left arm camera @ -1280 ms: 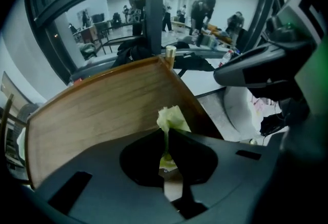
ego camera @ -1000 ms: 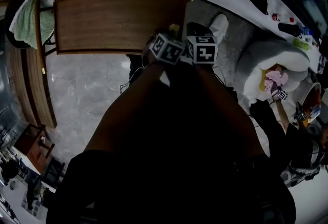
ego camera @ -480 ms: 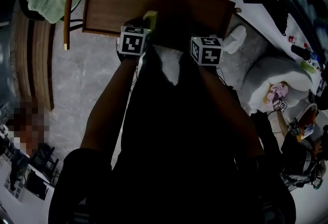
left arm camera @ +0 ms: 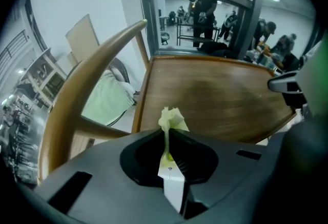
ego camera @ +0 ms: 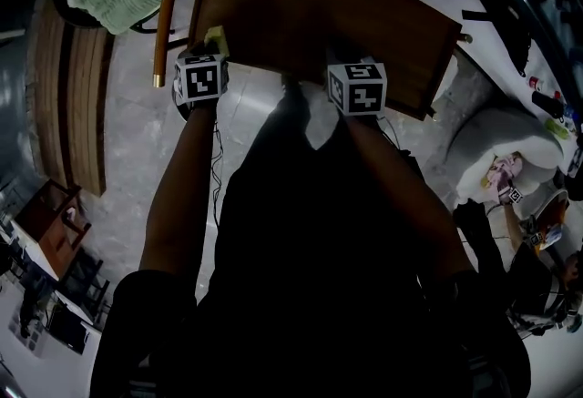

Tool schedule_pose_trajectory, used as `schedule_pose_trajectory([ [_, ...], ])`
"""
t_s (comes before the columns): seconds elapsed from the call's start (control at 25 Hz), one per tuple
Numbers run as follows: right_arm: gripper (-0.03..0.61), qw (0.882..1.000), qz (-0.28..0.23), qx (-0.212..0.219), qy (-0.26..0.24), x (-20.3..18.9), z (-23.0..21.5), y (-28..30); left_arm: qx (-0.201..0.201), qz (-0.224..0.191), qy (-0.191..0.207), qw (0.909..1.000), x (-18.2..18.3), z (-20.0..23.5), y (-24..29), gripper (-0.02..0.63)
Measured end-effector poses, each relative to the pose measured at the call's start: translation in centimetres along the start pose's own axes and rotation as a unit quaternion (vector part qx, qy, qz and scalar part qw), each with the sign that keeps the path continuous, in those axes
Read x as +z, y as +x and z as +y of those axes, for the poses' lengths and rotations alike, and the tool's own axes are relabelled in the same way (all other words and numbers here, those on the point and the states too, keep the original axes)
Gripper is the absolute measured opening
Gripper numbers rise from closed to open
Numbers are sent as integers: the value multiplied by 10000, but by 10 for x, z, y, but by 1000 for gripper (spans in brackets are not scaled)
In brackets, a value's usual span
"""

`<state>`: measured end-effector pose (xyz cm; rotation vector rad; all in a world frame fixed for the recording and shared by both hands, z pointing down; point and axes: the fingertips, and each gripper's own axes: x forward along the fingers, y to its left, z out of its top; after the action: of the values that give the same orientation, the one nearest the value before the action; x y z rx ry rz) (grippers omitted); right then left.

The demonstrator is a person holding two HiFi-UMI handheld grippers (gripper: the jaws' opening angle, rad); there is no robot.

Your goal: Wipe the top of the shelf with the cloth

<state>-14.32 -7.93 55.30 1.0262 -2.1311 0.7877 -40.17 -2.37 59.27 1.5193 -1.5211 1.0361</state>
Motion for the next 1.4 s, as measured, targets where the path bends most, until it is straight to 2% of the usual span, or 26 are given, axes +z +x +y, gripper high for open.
schedule_pose_trajectory([
  [0.16, 26, 9999, 47, -127, 14, -1, 2, 1, 315, 66, 88, 9994, -11, 17, 8, 18],
  [0.36, 26, 9994, 72, -303, 172, -10, -11, -9, 513, 128, 197, 9984, -14, 28, 15, 18],
  [0.48, 26, 9987, 45, -408, 299, -14, -26, -17, 473, 237, 648, 9965, -13, 21, 19, 17],
  [0.6, 26, 9973, 27, -567, 457, -19, -49, -28, 215, 305, 881, 9954, -9, 3, 24, 17],
  [0.8, 26, 9940, -27, -841, 693, -28, -88, -52, -42, 382, 1214, 9919, -2, -56, 26, 17],
  [1.04, 26, 9896, -139, -1092, 926, -41, -134, -86, -380, 207, 1709, 9843, 1, -153, 18, 17],
  [1.4, 26, 9801, -359, -1488, 1264, -69, -203, -151, -875, 64, 2054, 9747, 4, -281, 7, 17],
])
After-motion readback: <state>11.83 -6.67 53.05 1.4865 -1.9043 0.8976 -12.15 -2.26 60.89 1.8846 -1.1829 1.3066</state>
